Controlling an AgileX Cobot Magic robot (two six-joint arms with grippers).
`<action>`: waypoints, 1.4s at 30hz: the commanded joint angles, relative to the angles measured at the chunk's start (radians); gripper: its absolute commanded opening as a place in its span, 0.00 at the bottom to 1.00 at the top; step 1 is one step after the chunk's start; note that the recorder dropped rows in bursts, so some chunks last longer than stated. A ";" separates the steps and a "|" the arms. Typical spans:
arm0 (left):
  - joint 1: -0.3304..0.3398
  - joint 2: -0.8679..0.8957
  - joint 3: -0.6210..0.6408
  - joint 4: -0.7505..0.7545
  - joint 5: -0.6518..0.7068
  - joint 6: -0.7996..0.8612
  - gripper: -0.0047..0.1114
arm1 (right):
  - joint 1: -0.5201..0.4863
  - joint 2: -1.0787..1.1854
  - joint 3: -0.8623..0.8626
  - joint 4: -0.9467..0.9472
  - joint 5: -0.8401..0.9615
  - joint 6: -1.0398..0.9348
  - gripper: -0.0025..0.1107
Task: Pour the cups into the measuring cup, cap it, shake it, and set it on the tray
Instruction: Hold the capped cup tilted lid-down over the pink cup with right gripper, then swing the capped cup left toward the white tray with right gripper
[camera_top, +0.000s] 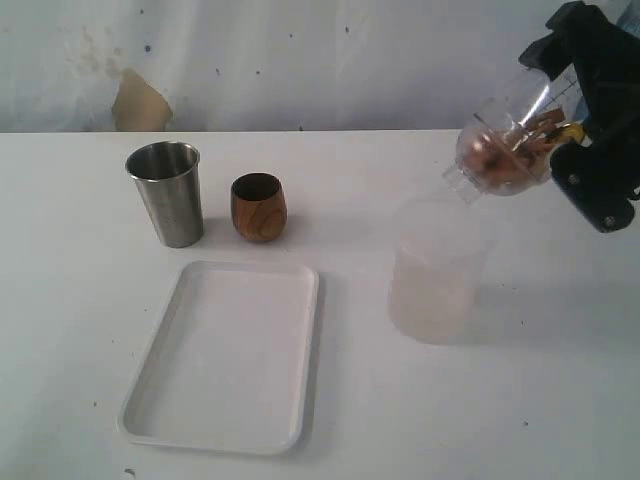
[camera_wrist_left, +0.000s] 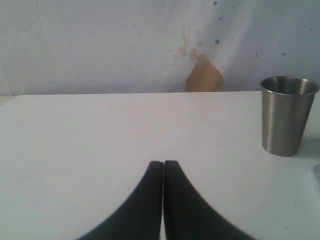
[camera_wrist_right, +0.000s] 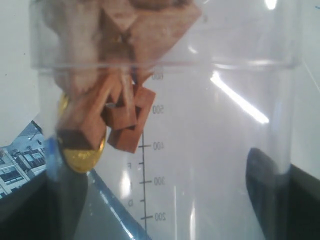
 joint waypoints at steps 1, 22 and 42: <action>-0.005 -0.004 0.004 -0.005 -0.008 -0.001 0.05 | 0.001 -0.003 -0.011 0.006 0.010 0.013 0.02; -0.005 -0.004 0.004 -0.005 -0.008 -0.001 0.05 | 0.001 -0.003 -0.011 0.006 0.020 0.109 0.02; -0.005 -0.004 0.004 -0.005 -0.008 -0.001 0.05 | -0.010 -0.005 -0.011 0.025 -0.320 0.983 0.02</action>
